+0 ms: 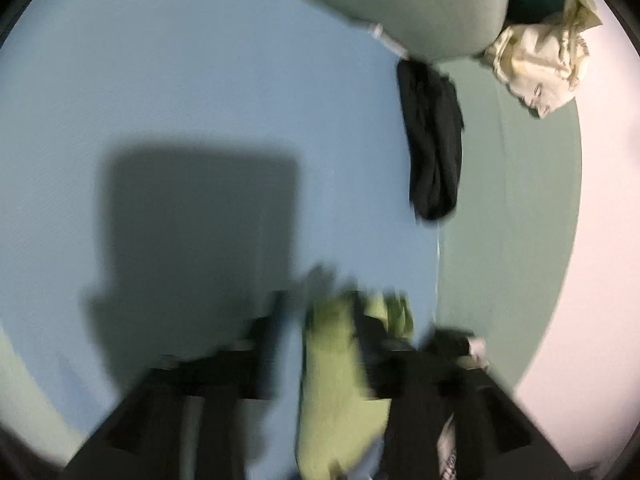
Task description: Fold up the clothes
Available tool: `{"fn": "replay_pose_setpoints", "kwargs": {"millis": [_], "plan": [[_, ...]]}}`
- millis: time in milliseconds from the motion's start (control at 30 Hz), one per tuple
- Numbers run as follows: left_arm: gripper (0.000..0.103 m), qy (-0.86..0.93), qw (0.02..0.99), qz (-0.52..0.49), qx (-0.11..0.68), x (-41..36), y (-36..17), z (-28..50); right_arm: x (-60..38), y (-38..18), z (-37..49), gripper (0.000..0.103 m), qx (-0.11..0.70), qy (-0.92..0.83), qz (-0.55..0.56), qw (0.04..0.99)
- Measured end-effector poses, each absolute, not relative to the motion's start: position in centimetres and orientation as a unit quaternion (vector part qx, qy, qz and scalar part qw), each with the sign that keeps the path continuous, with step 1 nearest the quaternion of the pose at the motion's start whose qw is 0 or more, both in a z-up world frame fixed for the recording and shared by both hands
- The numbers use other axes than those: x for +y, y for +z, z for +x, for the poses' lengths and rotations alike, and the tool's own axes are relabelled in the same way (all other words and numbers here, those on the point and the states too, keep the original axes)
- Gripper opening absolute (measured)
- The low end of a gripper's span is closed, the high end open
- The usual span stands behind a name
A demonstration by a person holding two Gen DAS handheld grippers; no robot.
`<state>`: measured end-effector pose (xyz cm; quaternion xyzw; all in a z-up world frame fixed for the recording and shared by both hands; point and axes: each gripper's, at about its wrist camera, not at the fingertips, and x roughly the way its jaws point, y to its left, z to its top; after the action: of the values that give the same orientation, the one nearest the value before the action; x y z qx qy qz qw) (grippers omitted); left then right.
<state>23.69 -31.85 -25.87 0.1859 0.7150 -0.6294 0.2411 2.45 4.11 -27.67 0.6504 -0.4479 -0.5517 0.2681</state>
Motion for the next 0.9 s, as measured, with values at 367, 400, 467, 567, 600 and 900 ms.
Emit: {"fn": "replay_pose_setpoints", "kwargs": {"millis": [367, 400, 467, 567, 600, 900], "plan": [[0.078, -0.632, 0.172, 0.242, 0.715, -26.8, -27.3, 18.4, 2.3, -28.1, 1.2, 0.022, -0.466, -0.553, 0.631, 0.282], [0.077, -0.63, 0.166, 0.238, 0.721, -26.6, -27.6, 17.8, 2.4, -27.7, 1.1, 0.022, -0.469, -0.552, 0.623, 0.295], [0.076, -0.617, 0.17, 0.223, 0.735, -26.8, -28.0, 17.0, 2.6, -26.5, 1.0, 0.021, -0.469, -0.558, 0.608, 0.315], [0.035, -0.621, 0.186, 0.216, 0.73, -27.3, -27.9, 15.5, 3.2, -25.4, 0.8, 0.021, -0.472, -0.564, 0.596, 0.324], [0.031, -0.623, 0.188, 0.221, 0.727, -27.2, -27.8, 15.2, 3.5, -25.6, 0.9, 0.022, -0.473, -0.567, 0.594, 0.319], [0.029, -0.636, 0.166, 0.226, 0.719, -27.1, -26.6, 13.9, 3.9, -30.4, 2.7, 0.056, -0.544, -0.518, 0.603, 0.269]]}}
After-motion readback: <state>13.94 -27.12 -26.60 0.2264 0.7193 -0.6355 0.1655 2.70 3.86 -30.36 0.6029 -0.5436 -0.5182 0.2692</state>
